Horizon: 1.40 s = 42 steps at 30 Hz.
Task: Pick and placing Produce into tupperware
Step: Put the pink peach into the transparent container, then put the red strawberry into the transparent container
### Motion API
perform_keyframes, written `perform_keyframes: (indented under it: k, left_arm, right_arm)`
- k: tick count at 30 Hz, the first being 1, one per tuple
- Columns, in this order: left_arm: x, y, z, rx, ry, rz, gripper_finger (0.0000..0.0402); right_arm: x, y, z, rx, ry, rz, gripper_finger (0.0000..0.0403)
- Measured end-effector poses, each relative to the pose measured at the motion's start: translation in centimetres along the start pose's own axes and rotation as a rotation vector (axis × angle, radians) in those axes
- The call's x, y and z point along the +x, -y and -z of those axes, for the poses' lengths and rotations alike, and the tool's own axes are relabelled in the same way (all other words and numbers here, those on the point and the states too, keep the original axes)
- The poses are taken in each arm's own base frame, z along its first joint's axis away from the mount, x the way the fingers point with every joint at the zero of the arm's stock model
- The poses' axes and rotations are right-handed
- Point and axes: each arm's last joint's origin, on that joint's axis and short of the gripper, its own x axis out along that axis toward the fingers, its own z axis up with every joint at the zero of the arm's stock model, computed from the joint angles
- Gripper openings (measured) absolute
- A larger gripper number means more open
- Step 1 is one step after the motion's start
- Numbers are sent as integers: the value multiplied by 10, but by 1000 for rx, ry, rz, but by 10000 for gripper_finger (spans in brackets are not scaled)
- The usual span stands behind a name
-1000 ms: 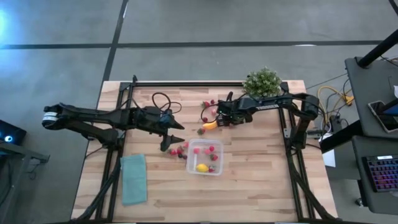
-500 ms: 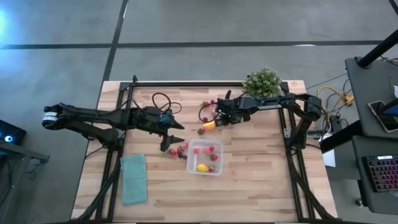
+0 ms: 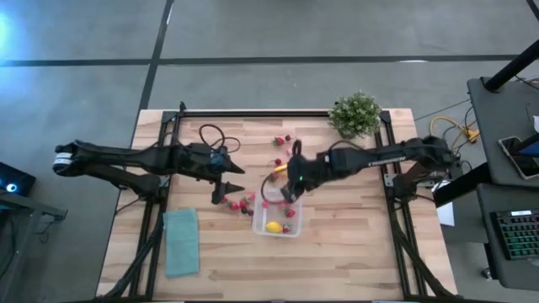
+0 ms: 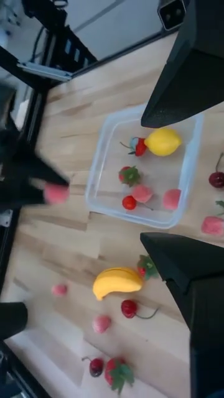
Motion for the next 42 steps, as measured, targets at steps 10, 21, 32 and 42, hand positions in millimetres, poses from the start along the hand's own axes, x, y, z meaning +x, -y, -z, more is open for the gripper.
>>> perform_keyframes:
  k: [10,21,32,42]
  left_arm:
    - [-27,3,-4,-39,73,20,274]
    - [-33,2,2,-97,16,8,274]
    - [-14,0,8,-24,-66,-16,274]
    - [38,-20,38,133,-395,-51,274]
  right_arm:
    - [32,-27,34,4,-74,27,191]
    - [4,19,21,347,23,399,249]
    - [-14,44,-5,315,111,453,242]
    - [-62,48,-10,317,241,316,241]
